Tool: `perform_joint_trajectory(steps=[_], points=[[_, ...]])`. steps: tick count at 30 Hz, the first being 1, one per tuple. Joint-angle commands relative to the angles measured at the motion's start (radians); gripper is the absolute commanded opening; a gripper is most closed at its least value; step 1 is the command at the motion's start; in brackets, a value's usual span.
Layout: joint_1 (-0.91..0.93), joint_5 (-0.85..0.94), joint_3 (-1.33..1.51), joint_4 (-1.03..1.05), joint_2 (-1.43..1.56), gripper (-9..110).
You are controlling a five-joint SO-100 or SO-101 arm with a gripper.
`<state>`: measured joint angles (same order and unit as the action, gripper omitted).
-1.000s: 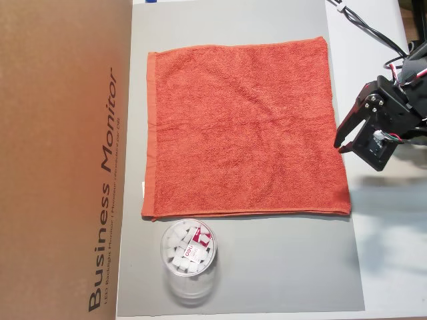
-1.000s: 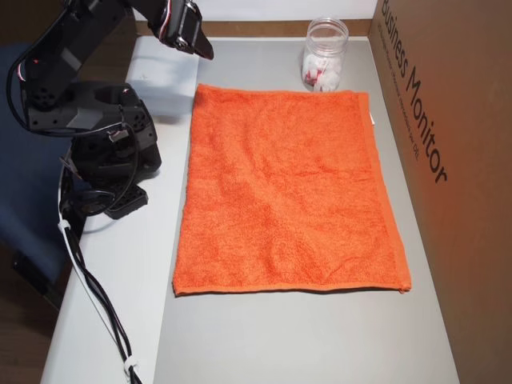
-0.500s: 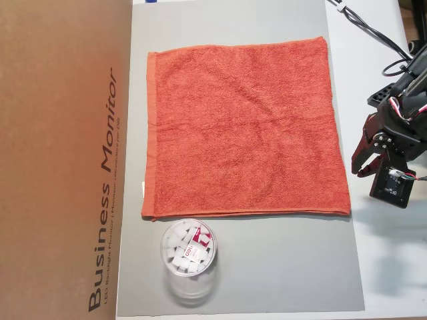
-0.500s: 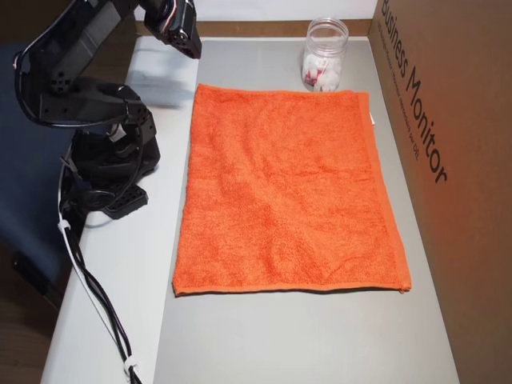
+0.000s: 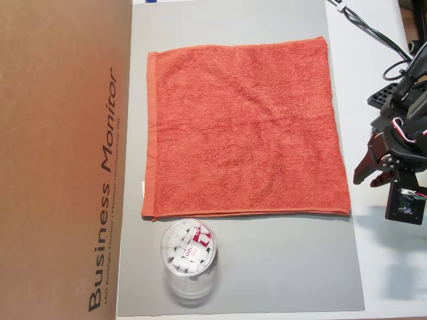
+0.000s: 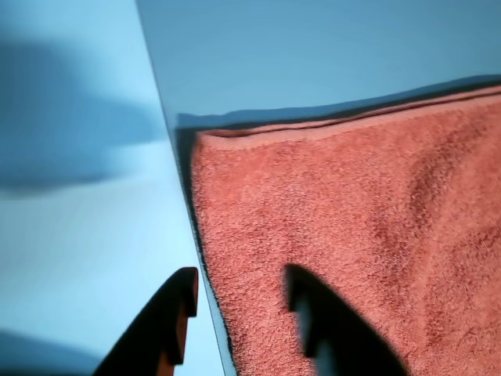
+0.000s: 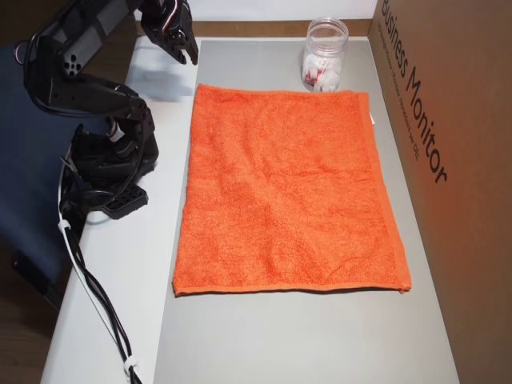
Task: Fold the blanket.
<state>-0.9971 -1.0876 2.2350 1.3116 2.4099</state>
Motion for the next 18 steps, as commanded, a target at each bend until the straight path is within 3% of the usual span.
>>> perform_joint_trajectory(steps=[1, 18], points=[[-0.015, 0.005, -0.026, -0.015, -0.02, 20], [-0.054, 0.012, -0.028, -0.017, -0.202, 23]])
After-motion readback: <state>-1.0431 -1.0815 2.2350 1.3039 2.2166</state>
